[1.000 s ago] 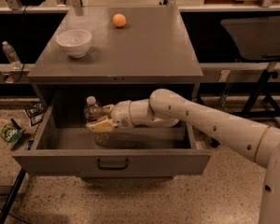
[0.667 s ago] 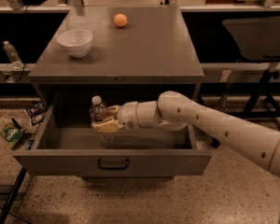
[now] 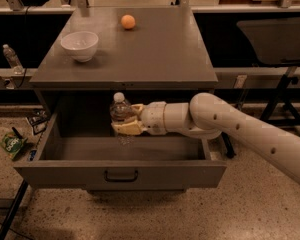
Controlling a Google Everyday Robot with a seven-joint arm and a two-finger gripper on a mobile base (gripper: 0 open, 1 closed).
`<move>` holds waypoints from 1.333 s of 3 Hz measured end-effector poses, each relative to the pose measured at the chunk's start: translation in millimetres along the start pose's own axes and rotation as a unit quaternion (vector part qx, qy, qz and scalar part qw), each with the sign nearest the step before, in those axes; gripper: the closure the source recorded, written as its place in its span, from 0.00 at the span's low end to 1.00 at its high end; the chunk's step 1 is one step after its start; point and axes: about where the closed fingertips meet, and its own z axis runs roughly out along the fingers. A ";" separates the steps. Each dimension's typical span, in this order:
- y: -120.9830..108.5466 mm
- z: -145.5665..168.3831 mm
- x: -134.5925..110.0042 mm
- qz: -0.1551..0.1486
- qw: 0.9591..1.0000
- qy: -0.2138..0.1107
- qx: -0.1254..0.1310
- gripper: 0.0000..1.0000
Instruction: Pick water bottle from top drawer and place on counter
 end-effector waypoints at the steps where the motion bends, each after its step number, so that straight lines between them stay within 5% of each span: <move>1: -11.3 -32.2 -32.2 0.014 1.000 -0.005 0.017 1.00; 2: -28.5 -65.1 -72.1 0.035 0.999 -0.023 0.019 1.00; 3: -55.6 -101.1 -137.9 0.015 0.999 -0.040 0.008 1.00; 4: -55.5 -101.0 -138.0 0.015 0.999 -0.040 0.008 1.00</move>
Offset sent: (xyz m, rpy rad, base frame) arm 0.0375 -0.0935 0.1683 0.1379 0.0644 -0.0652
